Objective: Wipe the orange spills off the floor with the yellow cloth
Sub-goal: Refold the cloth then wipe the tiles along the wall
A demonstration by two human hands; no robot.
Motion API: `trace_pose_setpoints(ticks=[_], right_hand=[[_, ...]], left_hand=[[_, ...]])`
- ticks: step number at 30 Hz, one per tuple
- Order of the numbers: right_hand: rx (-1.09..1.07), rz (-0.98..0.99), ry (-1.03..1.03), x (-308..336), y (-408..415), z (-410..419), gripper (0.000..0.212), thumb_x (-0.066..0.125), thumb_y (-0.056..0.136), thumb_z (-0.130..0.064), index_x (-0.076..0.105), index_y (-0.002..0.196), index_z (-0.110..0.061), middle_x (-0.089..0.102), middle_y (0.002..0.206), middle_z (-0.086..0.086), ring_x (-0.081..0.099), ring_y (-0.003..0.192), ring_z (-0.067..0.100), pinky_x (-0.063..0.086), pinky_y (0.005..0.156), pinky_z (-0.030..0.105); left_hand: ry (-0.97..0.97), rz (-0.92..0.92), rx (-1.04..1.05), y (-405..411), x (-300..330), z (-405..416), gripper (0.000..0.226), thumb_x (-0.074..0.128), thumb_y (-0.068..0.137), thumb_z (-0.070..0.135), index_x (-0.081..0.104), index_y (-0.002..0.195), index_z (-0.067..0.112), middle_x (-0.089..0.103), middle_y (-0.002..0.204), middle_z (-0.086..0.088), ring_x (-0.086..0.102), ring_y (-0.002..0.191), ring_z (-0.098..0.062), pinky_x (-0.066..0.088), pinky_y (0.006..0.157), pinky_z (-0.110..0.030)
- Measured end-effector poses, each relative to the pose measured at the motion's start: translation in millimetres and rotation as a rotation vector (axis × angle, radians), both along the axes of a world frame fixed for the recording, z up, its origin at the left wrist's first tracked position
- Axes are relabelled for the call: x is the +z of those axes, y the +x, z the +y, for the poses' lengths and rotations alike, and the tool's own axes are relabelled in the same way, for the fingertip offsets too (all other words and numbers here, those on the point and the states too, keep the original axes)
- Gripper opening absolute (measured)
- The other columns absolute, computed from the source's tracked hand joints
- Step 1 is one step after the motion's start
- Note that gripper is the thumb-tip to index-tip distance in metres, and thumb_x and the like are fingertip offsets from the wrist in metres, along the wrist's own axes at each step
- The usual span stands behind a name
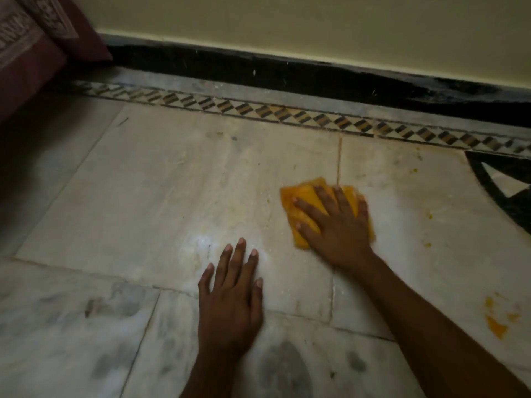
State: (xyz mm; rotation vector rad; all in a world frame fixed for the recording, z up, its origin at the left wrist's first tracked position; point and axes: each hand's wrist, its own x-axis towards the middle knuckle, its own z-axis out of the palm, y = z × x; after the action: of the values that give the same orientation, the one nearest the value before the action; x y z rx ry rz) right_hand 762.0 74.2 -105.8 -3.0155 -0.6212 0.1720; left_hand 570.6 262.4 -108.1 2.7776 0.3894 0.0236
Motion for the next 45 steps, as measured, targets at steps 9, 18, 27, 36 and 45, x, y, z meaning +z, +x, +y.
trace_pose_setpoints(ticks=[9, 18, 27, 36, 45], right_hand=[[-0.648, 0.175, 0.097, 22.4, 86.8, -41.7, 0.07, 0.017, 0.092, -0.081, 0.008, 0.158, -0.058, -0.002, 0.175, -0.004, -0.003, 0.159, 0.038, -0.005, 0.119, 0.072], [-0.163, 0.011, 0.046, 10.2, -105.6, -73.2, 0.063, 0.027, 0.087, -0.082, 0.031, 0.148, -0.066, 0.022, 0.171, -0.012, 0.023, 0.157, 0.026, 0.008, 0.122, 0.061], [-0.444, 0.123, 0.104, 9.8, -12.7, -79.0, 0.064, 0.023, 0.095, -0.079, 0.015, 0.156, -0.059, 0.0, 0.174, -0.008, -0.005, 0.16, 0.033, -0.011, 0.121, 0.068], [-0.395, 0.121, -0.035, 28.6, -124.7, -185.6, 0.064, 0.017, 0.091, -0.084, 0.005, 0.152, -0.068, -0.002, 0.174, -0.013, -0.003, 0.16, 0.028, -0.008, 0.122, 0.064], [-0.3, 0.011, 0.059, 3.7, -19.4, -121.7, 0.058, 0.023, 0.1, -0.068, 0.024, 0.157, -0.055, 0.011, 0.174, -0.005, 0.007, 0.16, 0.031, -0.004, 0.124, 0.064]], left_hand=[[-0.02, -0.057, -0.008, -1.7, -7.7, 1.2, 0.057, 0.025, 0.105, 0.049, 0.03, 0.161, 0.037, 0.011, 0.173, 0.016, 0.004, 0.16, -0.004, 0.013, 0.127, -0.044], [-0.038, -0.094, -0.024, -3.4, -0.7, -1.6, 0.057, 0.028, 0.105, 0.048, 0.035, 0.16, 0.034, 0.019, 0.172, 0.013, 0.012, 0.158, -0.005, 0.013, 0.124, -0.042], [-0.061, -0.254, -0.145, -10.1, -4.1, -3.1, 0.053, 0.045, 0.1, 0.041, 0.056, 0.147, 0.022, 0.048, 0.16, 0.003, 0.046, 0.146, -0.017, 0.032, 0.12, -0.053], [-0.164, -0.122, -0.45, 9.8, 7.4, -106.6, 0.074, 0.03, 0.096, 0.065, 0.027, 0.163, 0.033, 0.015, 0.173, 0.01, 0.022, 0.157, -0.011, 0.028, 0.126, -0.043], [-0.036, -0.175, -0.239, 46.3, -19.3, -134.2, 0.062, 0.022, 0.103, 0.057, 0.029, 0.162, 0.037, 0.018, 0.172, 0.011, 0.016, 0.159, -0.009, 0.014, 0.128, -0.044]])
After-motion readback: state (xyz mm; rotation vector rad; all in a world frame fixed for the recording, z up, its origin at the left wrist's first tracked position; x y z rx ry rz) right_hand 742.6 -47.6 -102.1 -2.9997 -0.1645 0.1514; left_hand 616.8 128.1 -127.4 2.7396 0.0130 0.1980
